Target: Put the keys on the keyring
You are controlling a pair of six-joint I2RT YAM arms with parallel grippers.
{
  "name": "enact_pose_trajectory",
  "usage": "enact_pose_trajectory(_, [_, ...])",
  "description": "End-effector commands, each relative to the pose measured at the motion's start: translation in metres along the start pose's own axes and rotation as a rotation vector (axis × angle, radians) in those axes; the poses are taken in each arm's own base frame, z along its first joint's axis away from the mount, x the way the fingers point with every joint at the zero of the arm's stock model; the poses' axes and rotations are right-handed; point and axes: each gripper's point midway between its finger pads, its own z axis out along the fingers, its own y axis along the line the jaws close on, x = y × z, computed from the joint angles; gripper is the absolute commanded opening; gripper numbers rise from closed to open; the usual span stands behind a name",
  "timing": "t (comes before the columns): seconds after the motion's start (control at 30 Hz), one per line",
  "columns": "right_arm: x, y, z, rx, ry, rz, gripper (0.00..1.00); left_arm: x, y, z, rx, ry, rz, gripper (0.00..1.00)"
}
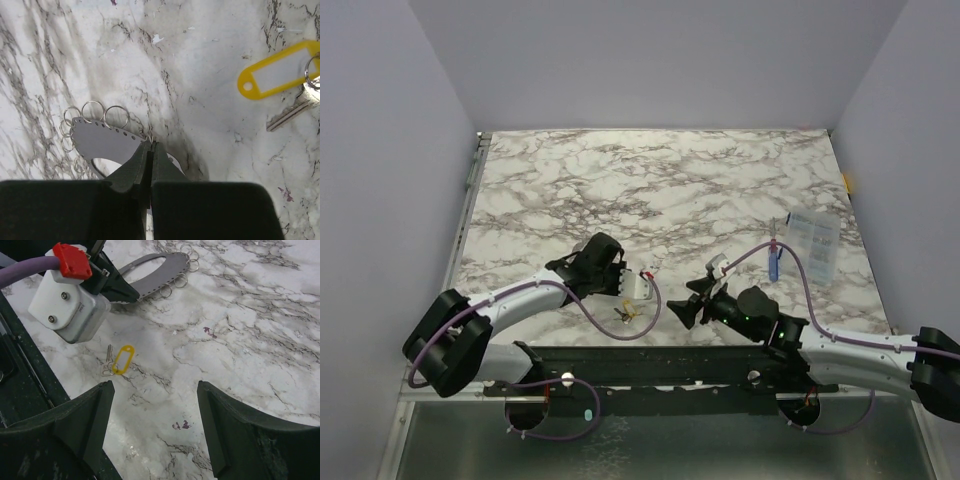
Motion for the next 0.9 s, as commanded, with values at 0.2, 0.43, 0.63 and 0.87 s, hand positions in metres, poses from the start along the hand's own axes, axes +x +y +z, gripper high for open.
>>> enact_pose_trajectory(0.2, [-0.015, -0.006, -0.004, 0.042, -0.048, 0.007, 0.78, -0.046, 0.014, -0.025, -0.123, -0.269, 0.008, 0.0])
enact_pose_trajectory(0.43, [-0.026, -0.007, -0.006, 0.053, -0.061, -0.016, 0.78, -0.085, 0.027, -0.042, -0.182, -0.473, -0.041, 0.0])
enact_pose_trajectory(0.63, [-0.037, -0.002, -0.006, 0.027, -0.086, -0.043, 0.78, -0.115, 0.041, -0.065, -0.257, -0.657, -0.068, 0.0])
enact_pose_trajectory(0.87, [-0.058, 0.008, -0.007, -0.028, -0.153, -0.105, 0.79, -0.146, 0.048, -0.092, -0.316, -0.854, -0.103, 0.0])
